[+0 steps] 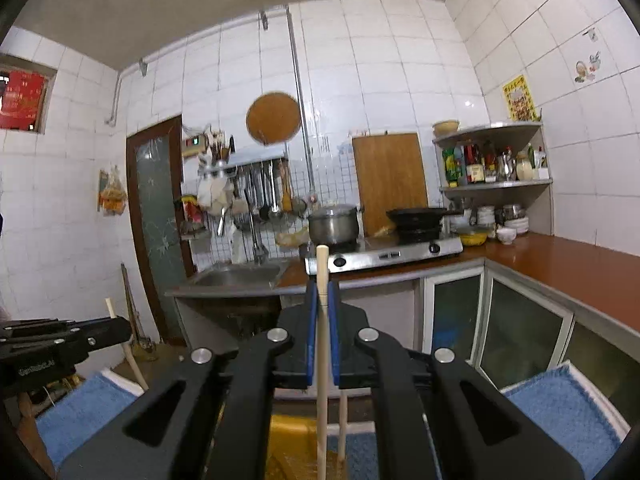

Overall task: Organize utensils
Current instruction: 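Lift the chopsticks with both tools and lower them into the yellow holder, then open both tools to release the chopsticks in the holder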

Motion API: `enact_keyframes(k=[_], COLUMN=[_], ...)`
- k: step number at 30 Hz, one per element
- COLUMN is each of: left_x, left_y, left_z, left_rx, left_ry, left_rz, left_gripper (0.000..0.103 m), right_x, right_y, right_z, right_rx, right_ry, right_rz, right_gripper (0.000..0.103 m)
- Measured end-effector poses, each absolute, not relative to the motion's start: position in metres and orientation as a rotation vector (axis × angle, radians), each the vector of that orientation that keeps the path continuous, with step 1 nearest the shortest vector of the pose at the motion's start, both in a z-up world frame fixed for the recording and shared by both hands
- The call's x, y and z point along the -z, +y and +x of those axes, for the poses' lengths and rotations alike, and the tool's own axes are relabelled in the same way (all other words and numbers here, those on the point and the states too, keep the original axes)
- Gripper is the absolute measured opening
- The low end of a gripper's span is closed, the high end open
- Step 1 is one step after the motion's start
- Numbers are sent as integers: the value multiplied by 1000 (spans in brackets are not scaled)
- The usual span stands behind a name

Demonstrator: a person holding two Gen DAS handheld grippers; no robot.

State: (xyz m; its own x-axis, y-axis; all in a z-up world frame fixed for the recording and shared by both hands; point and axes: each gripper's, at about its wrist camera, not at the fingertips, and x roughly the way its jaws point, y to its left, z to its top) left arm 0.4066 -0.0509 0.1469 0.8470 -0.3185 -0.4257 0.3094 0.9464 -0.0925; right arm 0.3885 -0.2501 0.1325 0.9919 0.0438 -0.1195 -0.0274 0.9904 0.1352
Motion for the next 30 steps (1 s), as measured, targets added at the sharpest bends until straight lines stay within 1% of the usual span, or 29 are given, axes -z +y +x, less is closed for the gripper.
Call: enact_keyframes(k=[7, 10, 15, 16, 17, 18, 19, 20, 22, 24, 26, 28, 30], left_x=[-88, -75, -64, -64, -66, -69, -74, -78, -91, -103, -114, -121, -124], left_y=[-41, -43, -44, -43, -42, -42, -41, -40, -37, -33, -26, -19, -12], left_z=[407, 401, 403, 403, 401, 399, 394, 389, 379, 371, 361, 349, 338], left_rx=[313, 276, 272, 271, 272, 270, 263, 255, 245, 245, 219, 193, 176], left_ry=[477, 443, 473, 485, 489, 487, 476, 465, 452, 459, 444, 421, 408], left_rz=[-80, -66, -85, -91, -95, -98, -97, -96, -97, -108, -114, -110, -112], left_gripper=[5, 7, 9, 15, 28, 36, 50, 58, 59, 66, 84, 94, 96], right_x=[-81, -65, -47, -46, -46, -48, -50, -53, -61, -67, -75, -80, -83], right_y=[-251, -251, -248, -248, -248, -249, -250, -251, -253, -255, -258, -261, -263], right_z=[394, 396, 396, 395, 394, 390, 387, 383, 373, 364, 352, 340, 329], right_rx=[-33, -38, -53, -55, -59, -67, -72, -73, -64, -57, -39, -18, 6], right_ry=[215, 243, 302, 312, 321, 329, 325, 317, 319, 321, 329, 337, 344], right_rz=[109, 105, 92, 87, 84, 86, 92, 93, 83, 83, 76, 70, 65], right_gripper=[6, 6, 8, 8, 18, 41, 51, 54, 54, 54, 55, 57, 64])
